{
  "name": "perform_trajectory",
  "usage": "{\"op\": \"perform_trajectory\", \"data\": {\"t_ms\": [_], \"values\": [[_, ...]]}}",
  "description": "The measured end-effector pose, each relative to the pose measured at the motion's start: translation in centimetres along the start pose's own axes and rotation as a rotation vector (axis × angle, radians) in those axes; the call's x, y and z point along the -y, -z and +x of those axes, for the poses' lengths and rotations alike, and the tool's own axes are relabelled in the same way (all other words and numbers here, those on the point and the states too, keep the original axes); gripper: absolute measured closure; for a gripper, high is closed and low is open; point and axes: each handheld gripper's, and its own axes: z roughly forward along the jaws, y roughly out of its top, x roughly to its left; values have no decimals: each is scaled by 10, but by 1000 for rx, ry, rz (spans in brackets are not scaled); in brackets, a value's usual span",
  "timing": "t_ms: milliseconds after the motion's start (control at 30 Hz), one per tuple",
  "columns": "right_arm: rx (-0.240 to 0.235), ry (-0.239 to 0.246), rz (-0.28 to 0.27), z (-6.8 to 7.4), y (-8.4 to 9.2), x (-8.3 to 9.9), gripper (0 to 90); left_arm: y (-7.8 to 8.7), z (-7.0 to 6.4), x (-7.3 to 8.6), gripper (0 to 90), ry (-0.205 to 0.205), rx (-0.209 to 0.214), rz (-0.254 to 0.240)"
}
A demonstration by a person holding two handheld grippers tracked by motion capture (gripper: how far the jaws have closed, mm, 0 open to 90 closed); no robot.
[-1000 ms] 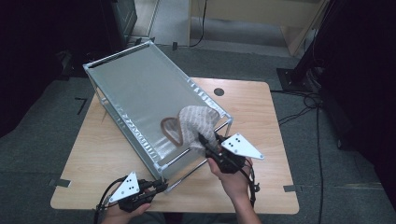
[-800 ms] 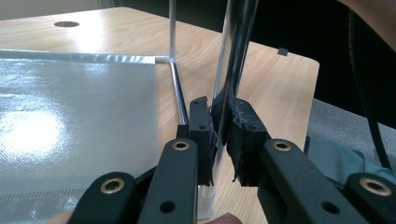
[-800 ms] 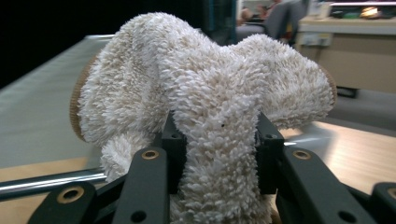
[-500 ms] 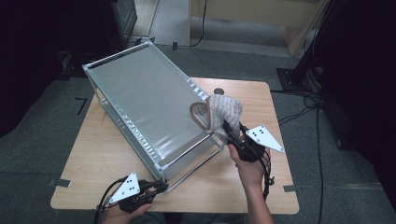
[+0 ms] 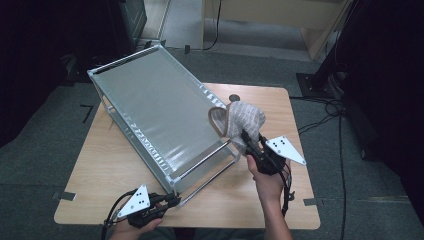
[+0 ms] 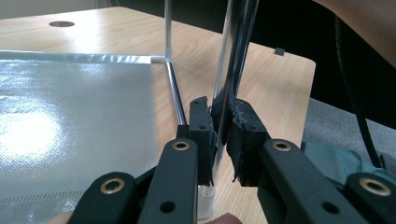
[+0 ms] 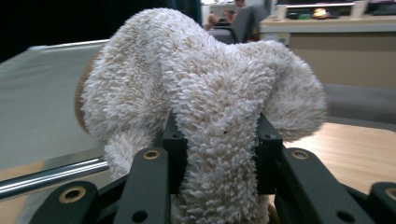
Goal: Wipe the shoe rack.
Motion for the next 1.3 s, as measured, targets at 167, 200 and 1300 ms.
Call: {"op": "perform_trajectory", "data": {"t_ms": [167,200,1300], "values": [[-64,26,16,20,4,2,668,-1,0,0,806,6,-4,-1],[-77,34,19,24,5,2,668,-1,0,0,806,6,-4,-1],[-61,43,46,53,6,4,680,-8,-8,-1,811,-18,34,6]]}}
